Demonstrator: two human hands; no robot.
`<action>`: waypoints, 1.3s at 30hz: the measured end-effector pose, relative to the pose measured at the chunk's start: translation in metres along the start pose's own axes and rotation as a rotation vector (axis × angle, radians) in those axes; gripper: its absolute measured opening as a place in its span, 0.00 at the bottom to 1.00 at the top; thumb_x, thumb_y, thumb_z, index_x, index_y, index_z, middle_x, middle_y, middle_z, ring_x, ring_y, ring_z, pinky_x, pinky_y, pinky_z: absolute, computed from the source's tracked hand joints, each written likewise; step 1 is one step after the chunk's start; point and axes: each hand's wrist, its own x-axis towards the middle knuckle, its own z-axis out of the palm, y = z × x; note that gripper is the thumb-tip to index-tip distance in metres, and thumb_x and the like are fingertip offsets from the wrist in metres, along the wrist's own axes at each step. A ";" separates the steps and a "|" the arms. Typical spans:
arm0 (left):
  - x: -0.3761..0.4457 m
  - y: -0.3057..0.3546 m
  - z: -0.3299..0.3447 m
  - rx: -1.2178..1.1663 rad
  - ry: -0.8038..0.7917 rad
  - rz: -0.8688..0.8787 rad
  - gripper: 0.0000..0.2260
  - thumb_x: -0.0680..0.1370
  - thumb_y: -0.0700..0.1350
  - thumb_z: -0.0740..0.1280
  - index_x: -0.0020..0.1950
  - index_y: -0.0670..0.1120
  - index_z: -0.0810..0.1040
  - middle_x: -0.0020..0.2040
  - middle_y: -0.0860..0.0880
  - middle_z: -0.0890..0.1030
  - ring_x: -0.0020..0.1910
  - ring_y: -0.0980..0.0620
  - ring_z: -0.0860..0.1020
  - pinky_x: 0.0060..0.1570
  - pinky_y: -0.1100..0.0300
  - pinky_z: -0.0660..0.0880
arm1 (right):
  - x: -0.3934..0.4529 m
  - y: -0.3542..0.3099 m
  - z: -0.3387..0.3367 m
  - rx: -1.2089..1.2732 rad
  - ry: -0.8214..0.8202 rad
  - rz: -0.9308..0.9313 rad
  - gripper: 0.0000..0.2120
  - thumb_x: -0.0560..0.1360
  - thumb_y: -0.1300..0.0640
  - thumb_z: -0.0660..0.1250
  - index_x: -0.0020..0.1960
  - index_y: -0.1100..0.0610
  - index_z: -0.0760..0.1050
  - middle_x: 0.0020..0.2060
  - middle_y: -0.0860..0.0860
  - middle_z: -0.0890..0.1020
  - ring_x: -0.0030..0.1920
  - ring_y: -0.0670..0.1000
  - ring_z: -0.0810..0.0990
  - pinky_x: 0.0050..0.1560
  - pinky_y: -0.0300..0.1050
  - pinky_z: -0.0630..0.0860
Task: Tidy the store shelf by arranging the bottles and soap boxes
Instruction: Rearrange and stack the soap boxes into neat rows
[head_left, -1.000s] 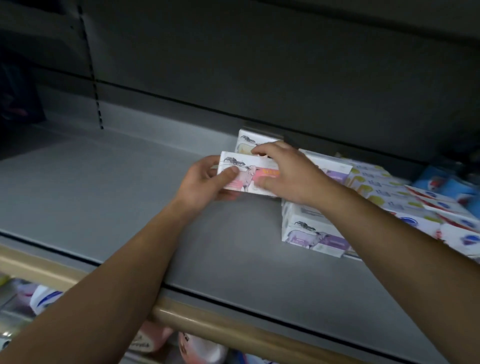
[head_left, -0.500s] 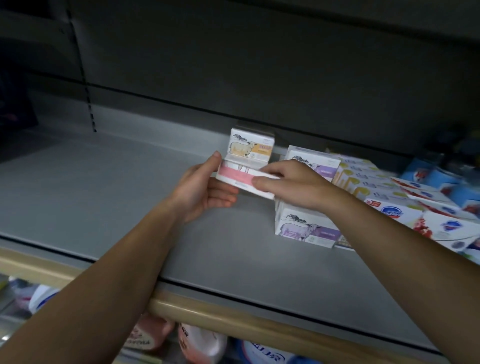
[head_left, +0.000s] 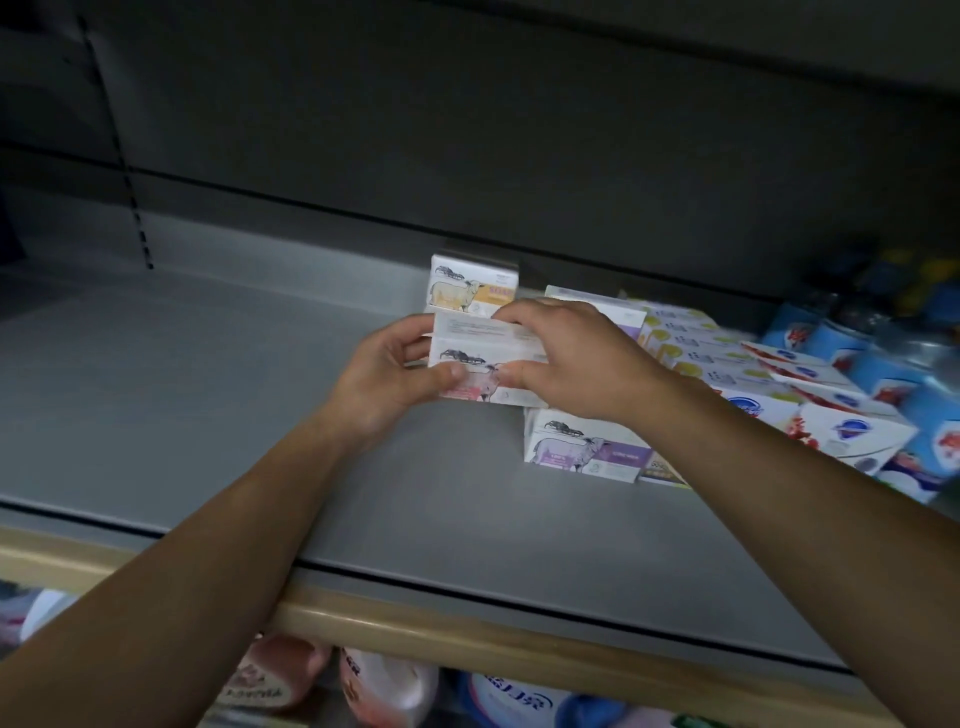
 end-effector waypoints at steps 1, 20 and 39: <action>0.000 0.000 0.003 0.025 0.019 0.004 0.19 0.70 0.36 0.74 0.60 0.43 0.79 0.53 0.43 0.84 0.49 0.46 0.83 0.47 0.54 0.81 | -0.001 0.003 -0.004 0.000 -0.006 0.024 0.27 0.72 0.43 0.71 0.69 0.46 0.70 0.64 0.48 0.77 0.63 0.52 0.74 0.62 0.52 0.73; -0.001 -0.037 0.015 1.428 -0.080 -0.095 0.31 0.69 0.67 0.52 0.60 0.52 0.80 0.64 0.52 0.79 0.65 0.47 0.74 0.66 0.56 0.69 | -0.004 0.072 -0.024 -0.448 -0.073 0.254 0.26 0.76 0.44 0.66 0.70 0.55 0.69 0.64 0.54 0.75 0.62 0.58 0.71 0.60 0.52 0.67; 0.005 -0.038 0.013 1.381 -0.025 -0.138 0.20 0.75 0.58 0.66 0.64 0.53 0.78 0.64 0.52 0.79 0.66 0.49 0.73 0.65 0.57 0.69 | 0.076 0.112 -0.020 -0.125 -0.234 0.316 0.41 0.61 0.46 0.82 0.68 0.51 0.66 0.55 0.49 0.77 0.52 0.52 0.77 0.49 0.44 0.73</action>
